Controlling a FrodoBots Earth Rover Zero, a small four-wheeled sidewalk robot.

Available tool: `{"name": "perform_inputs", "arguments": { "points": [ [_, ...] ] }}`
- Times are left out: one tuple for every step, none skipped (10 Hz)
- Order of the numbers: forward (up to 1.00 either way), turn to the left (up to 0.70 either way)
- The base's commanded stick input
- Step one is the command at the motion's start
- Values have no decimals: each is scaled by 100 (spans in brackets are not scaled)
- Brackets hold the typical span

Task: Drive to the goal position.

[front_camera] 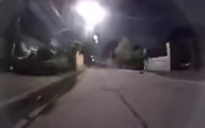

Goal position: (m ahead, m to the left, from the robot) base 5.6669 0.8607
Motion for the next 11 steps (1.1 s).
{"name": "perform_inputs", "arguments": {
  "points": [
    [70,0],
    [70,0],
    [70,0],
    [70,0],
    [70,0],
    [70,0],
    [70,0],
    [70,0],
    [70,0],
    [70,0],
    [70,0]
  ]
}}
